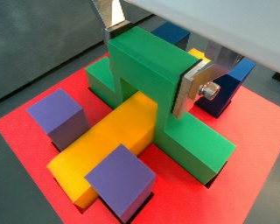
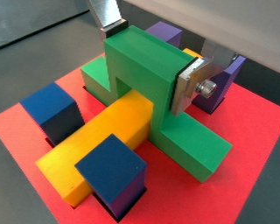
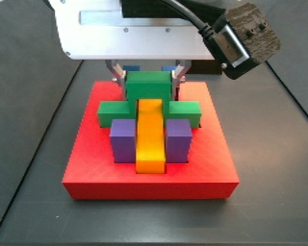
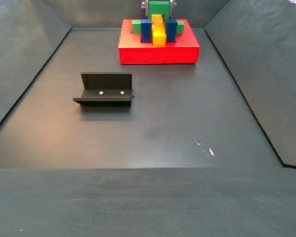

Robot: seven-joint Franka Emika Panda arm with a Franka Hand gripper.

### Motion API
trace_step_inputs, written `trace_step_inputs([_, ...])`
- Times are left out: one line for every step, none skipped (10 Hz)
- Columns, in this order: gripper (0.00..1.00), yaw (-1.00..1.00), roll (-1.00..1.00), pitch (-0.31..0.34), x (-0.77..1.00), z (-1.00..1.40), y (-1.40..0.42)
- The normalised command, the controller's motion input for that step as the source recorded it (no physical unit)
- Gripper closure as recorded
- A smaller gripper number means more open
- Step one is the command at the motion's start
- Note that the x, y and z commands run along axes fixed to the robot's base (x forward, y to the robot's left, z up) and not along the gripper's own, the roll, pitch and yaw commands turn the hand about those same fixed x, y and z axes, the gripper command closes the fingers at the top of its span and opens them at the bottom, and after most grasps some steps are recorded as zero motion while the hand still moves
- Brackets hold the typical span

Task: Pick up the green object. Move up. Move to above the board. Insert the green object.
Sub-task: Insert the green object.

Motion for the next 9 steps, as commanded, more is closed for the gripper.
trace_step_inputs([1.00,0.04,0.09,-0.104,0.04,-0.49,-0.05])
trace_step_inputs([1.00,0.00,0.15,-0.114,0.00,-0.63,-0.08])
trace_step_inputs([1.00,0.00,0.17,-0.130,0.00,-0.77,-0.10])
trace_step_inputs([1.00,0.00,0.20,-0.106,0.00,-0.78,-0.11])
trace_step_inputs([1.00,0.00,0.22,-0.083,0.00,-0.77,-0.09])
trace_step_inputs([1.00,0.00,0.25,-0.054,0.00,-0.76,-0.10])
trace_step_inputs([1.00,0.00,0.26,-0.033,0.00,-0.75,-0.11])
trace_step_inputs([1.00,0.00,0.25,-0.031,0.00,-0.70,-0.11])
trace_step_inputs([1.00,0.00,0.00,0.000,0.00,0.00,0.00])
